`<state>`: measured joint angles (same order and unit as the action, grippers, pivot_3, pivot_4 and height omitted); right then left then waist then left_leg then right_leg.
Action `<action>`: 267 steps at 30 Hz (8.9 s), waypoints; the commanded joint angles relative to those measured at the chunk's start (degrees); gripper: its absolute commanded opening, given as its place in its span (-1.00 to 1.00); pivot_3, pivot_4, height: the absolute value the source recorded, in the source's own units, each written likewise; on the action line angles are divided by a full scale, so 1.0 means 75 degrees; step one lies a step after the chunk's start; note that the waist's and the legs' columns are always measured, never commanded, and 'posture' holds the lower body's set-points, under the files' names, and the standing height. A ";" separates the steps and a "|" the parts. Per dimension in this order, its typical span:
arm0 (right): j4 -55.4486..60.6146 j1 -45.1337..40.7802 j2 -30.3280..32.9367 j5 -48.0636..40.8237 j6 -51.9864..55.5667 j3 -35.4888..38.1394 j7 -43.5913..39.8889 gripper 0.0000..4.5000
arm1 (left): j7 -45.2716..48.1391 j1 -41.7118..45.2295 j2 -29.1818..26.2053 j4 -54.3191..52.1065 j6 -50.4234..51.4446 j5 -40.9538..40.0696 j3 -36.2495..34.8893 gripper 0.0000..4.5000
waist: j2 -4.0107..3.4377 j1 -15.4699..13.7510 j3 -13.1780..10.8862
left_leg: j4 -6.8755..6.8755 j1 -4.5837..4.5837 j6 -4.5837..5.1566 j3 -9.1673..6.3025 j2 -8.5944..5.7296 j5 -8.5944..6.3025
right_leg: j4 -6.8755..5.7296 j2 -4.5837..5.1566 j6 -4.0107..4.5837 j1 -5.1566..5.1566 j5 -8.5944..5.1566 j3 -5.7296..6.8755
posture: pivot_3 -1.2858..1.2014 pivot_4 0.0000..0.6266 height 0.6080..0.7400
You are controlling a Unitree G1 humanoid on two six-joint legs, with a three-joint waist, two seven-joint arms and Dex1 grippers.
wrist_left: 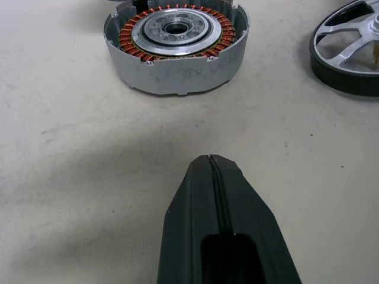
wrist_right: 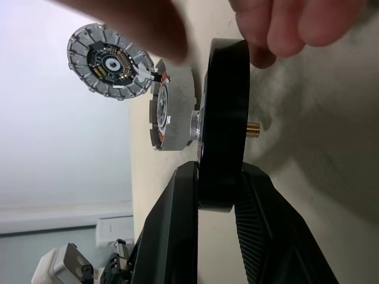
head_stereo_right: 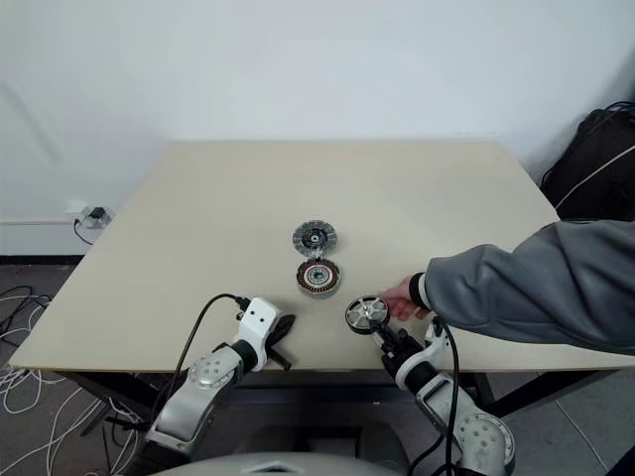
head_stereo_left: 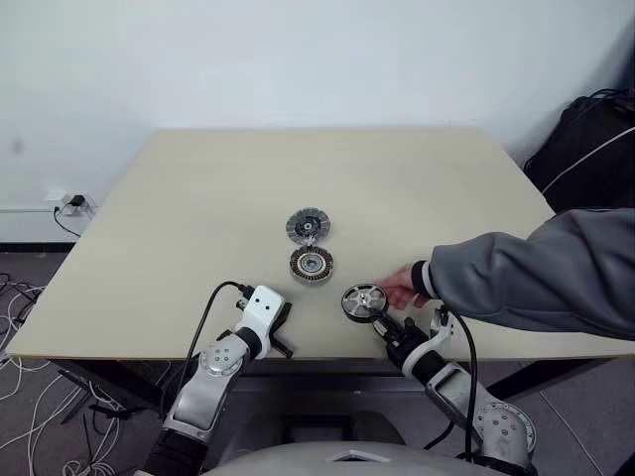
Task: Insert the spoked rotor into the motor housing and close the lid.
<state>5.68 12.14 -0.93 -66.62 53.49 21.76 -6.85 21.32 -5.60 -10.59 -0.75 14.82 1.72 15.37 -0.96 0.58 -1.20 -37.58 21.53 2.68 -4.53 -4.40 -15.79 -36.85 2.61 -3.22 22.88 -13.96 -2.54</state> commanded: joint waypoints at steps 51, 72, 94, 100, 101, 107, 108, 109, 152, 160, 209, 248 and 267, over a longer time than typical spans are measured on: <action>0.0437 -0.0207 0.0114 0.0440 -0.1042 -0.0394 0.0057 0.39 | 0.0008 0.0063 0.0019 -0.0213 -0.0052 -0.0038 -0.0005 -1.00 | -0.0006 -0.0007 0.0001 | -0.0007 0.0001 0.0037 0.0000 -0.0001 0.0021 | -0.0004 -0.0002 0.0036 0.0001 0.0026 0.0001 | 0.03 -1.00 1.00; -0.0258 -0.0733 -0.0235 0.0354 -0.1889 0.0557 0.0777 0.39 | 0.0028 0.0130 -0.0018 -0.0236 -0.0033 -0.0035 -0.0030 -1.00 | -0.0030 -0.0012 0.0023 | -0.0023 -0.0005 0.0043 0.0001 -0.0004 0.0024 | -0.0005 -0.0002 0.0028 -0.0011 0.0031 0.0001 | 0.03 -1.00 1.00; -0.0482 -0.0952 -0.0461 0.0172 -0.2184 0.0669 0.0629 0.39 | 0.0047 0.0163 -0.0102 -0.0307 0.0027 -0.0022 -0.0008 -1.00 | -0.0057 0.0003 0.0041 | -0.0019 -0.0005 0.0043 0.0003 -0.0004 0.0025 | -0.0008 -0.0003 0.0031 -0.0008 0.0032 -0.0001 | 0.03 -1.00 1.00; -0.0623 -0.1074 -0.0529 0.0289 -0.2420 0.0750 0.0734 0.31 | 0.0054 0.0211 -0.0117 -0.0279 0.0005 -0.0015 -0.0015 -1.00 | -0.0062 0.0003 0.0044 | -0.0019 -0.0005 0.0044 0.0003 -0.0004 0.0025 | -0.0008 -0.0003 0.0031 -0.0007 0.0033 -0.0001 | 0.03 -1.00 1.00; -0.0653 -0.1085 -0.0526 0.0292 -0.2442 0.0754 0.0733 0.21 | 0.0054 0.0214 -0.0122 -0.0284 0.0009 -0.0015 -0.0018 -1.00 | -0.0063 0.0004 0.0044 | -0.0019 -0.0005 0.0044 0.0003 -0.0004 0.0025 | -0.0008 -0.0003 0.0031 -0.0008 0.0033 -0.0001 | 0.03 -1.00 1.00; -0.0777 -0.1100 -0.0571 0.0327 -0.2554 0.0720 0.0703 -0.61 | 0.0061 0.0219 -0.0175 -0.0325 0.0034 -0.0020 -0.0052 -1.00 | -0.0068 0.0005 0.0048 | -0.0019 -0.0005 0.0044 0.0003 -0.0004 0.0025 | -0.0009 -0.0003 0.0032 -0.0008 0.0033 -0.0001 | 0.03 -1.00 1.00; -0.0799 -0.1101 -0.0588 0.0340 -0.2567 0.0709 0.0696 -0.76 | 0.0063 0.0216 -0.0186 -0.0339 0.0040 -0.0021 -0.0058 -1.00 | -0.0064 0.0005 0.0051 | -0.0019 -0.0006 0.0044 0.0003 -0.0004 0.0025 | -0.0009 -0.0003 0.0032 -0.0008 0.0033 -0.0002 | 0.03 -1.00 1.00; -0.0817 -0.1100 -0.0602 0.0350 -0.2574 0.0698 0.0690 -0.83 | 0.0061 0.0214 -0.0196 -0.0354 0.0049 -0.0019 -0.0062 -1.00 | -0.0063 0.0006 0.0052 | -0.0019 -0.0008 0.0044 0.0002 -0.0004 0.0025 | -0.0008 -0.0004 0.0032 -0.0010 0.0033 -0.0001 | 0.03 -1.00 1.00; -0.2077 -0.3069 -0.1163 0.0829 -0.2449 -0.2013 -0.0413 -0.83 | -0.0259 -0.0406 -0.0005 -0.0791 -0.0098 -0.0108 -0.0327 -1.00 | -0.0067 0.0014 0.0054 | -0.0017 -0.0014 0.0042 0.0004 -0.0006 0.0026 | -0.0012 -0.0008 0.0036 -0.0007 0.0035 -0.0002 | 0.03 -1.00 1.00; -0.2751 -0.3549 -0.1326 0.0660 -0.2567 -0.1821 -0.0633 -0.83 | -0.0316 -0.0600 -0.0102 -0.1049 0.0017 -0.0099 -0.0378 -1.00 | -0.0068 0.0025 0.0053 | -0.0016 -0.0014 0.0040 0.0004 -0.0007 0.0026 | -0.0015 -0.0009 0.0039 -0.0006 0.0037 -0.0003 | 0.03 -1.00 1.00; -0.3607 -0.3453 -0.1520 0.1316 -0.1642 -0.1092 -0.0552 -0.83 | -0.0438 -0.0748 -0.0035 -0.1209 0.0174 -0.0153 -0.0385 -1.00 | -0.0071 0.0084 0.0055 | -0.0005 -0.0015 0.0036 0.0004 -0.0010 0.0028 | -0.0018 -0.0007 0.0043 0.0001 0.0039 -0.0004 | 0.03 -1.00 1.00; -0.3363 -0.3224 -0.1465 0.1418 -0.1073 -0.0943 -0.0340 0.98 | -0.0463 -0.0647 0.0082 -0.1048 0.0135 -0.0152 -0.0386 -1.00 | -0.0070 0.0113 0.0065 | -0.0005 -0.0086 0.0031 0.0004 -0.0009 0.0024 | -0.0014 -0.0007 0.0026 -0.0070 0.0026 -0.0005 | 0.03 -1.00 1.00; -0.0796 -0.2542 -0.0726 0.3017 -0.1892 -0.2453 -0.0207 0.98 | -0.0461 -0.0575 0.0201 -0.0929 0.0046 -0.0133 -0.0344 -1.00 | -0.0066 0.0099 0.0055 | 0.0014 -0.0058 0.0036 0.0005 -0.0007 0.0024 | -0.0008 -0.0005 0.0044 -0.0037 0.0029 -0.0008 | 0.03 -1.00 1.00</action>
<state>-5.18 -6.76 -4.41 -47.44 42.55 6.41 -8.60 17.91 -10.60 -9.20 -6.95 16.57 1.07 12.96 -1.46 1.33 -0.79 -37.48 21.10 2.94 -4.50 -4.46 -15.62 -36.91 2.57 -3.00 22.60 -13.80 -2.59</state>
